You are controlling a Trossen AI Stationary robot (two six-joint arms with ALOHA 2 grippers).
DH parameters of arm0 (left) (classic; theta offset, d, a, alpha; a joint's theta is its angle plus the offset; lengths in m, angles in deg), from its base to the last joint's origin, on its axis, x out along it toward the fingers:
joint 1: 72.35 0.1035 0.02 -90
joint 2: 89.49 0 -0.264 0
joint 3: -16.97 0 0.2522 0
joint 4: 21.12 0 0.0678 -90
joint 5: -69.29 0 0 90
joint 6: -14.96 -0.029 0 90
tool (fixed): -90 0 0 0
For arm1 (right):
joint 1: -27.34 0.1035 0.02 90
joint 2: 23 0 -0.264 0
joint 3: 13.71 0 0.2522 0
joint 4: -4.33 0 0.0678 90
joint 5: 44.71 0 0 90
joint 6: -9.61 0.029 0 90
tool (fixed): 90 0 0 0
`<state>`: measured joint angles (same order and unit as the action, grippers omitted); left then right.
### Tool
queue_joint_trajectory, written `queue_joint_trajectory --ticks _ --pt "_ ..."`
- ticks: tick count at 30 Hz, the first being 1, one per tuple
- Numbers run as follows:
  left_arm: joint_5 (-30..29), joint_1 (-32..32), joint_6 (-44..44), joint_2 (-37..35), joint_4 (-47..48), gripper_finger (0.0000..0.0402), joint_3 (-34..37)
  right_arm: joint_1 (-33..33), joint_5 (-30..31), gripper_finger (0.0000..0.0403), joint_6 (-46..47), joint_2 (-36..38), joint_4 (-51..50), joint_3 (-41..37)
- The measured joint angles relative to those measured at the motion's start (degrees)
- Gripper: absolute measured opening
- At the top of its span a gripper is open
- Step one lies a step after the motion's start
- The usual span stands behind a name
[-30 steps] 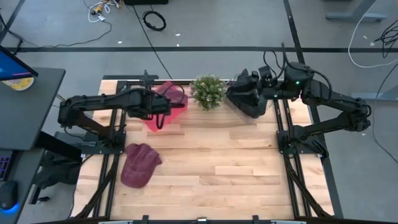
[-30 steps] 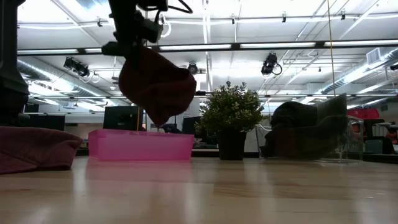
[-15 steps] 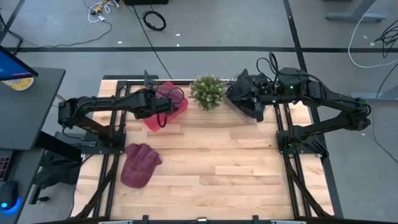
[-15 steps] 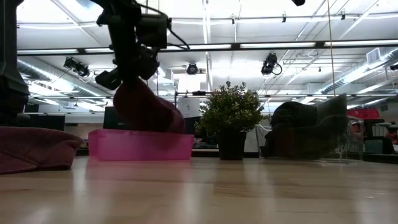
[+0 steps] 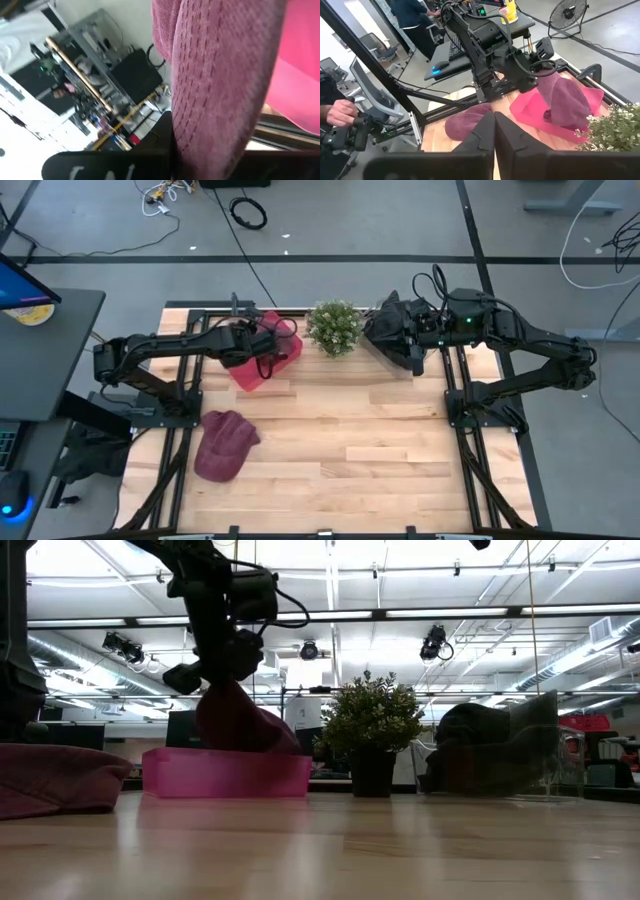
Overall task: Pick & Place hat
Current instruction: Put the right red cap into the red bin
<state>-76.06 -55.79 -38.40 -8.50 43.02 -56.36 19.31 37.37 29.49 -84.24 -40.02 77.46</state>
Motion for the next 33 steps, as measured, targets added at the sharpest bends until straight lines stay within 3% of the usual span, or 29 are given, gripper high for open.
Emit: queue_joint_trajectory --ticks 8,17,33 --pt "1.9 1.1 -10.1 1.6 -3.8 0.0016 0.0 0.0 0.0 0.0003 0.2 -0.3 0.1 0.0" --pt "0.1 3.3 -9.4 6.0 -4.9 0.0016 0.0 0.0 -0.3 0.0003 0.8 -2.1 0.4 0.0" --pt "2.5 3.2 -10.5 13.4 -7.4 0.0018 -0.2 0.0 -0.6 0.0003 1.0 -2.8 0.1 -0.1"
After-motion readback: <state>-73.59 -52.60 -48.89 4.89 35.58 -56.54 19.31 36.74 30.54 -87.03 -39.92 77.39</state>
